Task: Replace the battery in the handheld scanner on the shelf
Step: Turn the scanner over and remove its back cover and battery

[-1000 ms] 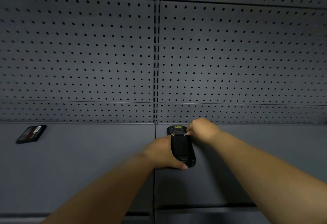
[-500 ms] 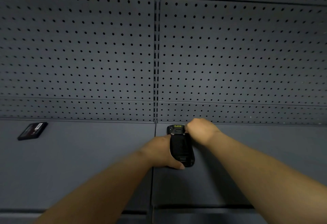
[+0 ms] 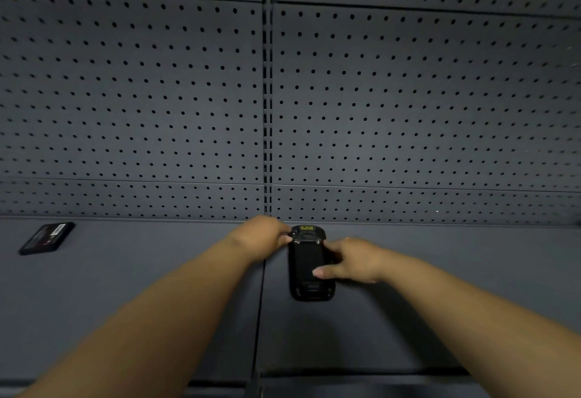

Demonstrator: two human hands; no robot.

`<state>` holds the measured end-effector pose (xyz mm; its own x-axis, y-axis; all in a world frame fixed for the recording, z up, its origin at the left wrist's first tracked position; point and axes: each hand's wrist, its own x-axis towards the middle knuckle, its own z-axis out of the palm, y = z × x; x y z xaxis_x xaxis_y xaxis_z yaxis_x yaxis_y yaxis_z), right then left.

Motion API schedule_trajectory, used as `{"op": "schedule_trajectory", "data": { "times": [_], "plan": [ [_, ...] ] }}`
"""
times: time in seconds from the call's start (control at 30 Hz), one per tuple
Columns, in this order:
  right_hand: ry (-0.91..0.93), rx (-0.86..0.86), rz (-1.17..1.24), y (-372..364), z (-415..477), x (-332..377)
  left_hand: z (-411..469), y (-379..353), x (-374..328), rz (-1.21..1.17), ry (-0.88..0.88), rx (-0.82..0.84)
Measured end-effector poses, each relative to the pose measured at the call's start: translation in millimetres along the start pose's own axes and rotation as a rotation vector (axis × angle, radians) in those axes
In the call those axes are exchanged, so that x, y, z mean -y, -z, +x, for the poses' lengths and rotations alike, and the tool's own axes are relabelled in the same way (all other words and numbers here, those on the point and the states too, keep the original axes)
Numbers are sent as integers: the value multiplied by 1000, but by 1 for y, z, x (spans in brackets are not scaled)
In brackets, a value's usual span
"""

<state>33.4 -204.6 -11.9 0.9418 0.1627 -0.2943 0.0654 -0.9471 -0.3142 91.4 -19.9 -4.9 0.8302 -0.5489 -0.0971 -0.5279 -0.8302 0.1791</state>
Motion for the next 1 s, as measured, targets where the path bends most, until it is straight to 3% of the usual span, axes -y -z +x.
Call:
{"op": "schedule_trajectory", "data": {
  "times": [0.2, 0.47, 0.8, 1.0],
  "plan": [
    [4, 18, 23, 0, -6, 2, 23, 1, -4, 335, -110, 101],
    [-5, 33, -38, 3, -3, 2, 27, -2, 9, 598, -291, 42],
    [-3, 34, -61, 1, -1, 1, 27, -1, 5, 637, -287, 54],
    [-8, 29, -43, 2, -2, 2, 22, -3, -7, 477, -167, 23]
  ]
}}
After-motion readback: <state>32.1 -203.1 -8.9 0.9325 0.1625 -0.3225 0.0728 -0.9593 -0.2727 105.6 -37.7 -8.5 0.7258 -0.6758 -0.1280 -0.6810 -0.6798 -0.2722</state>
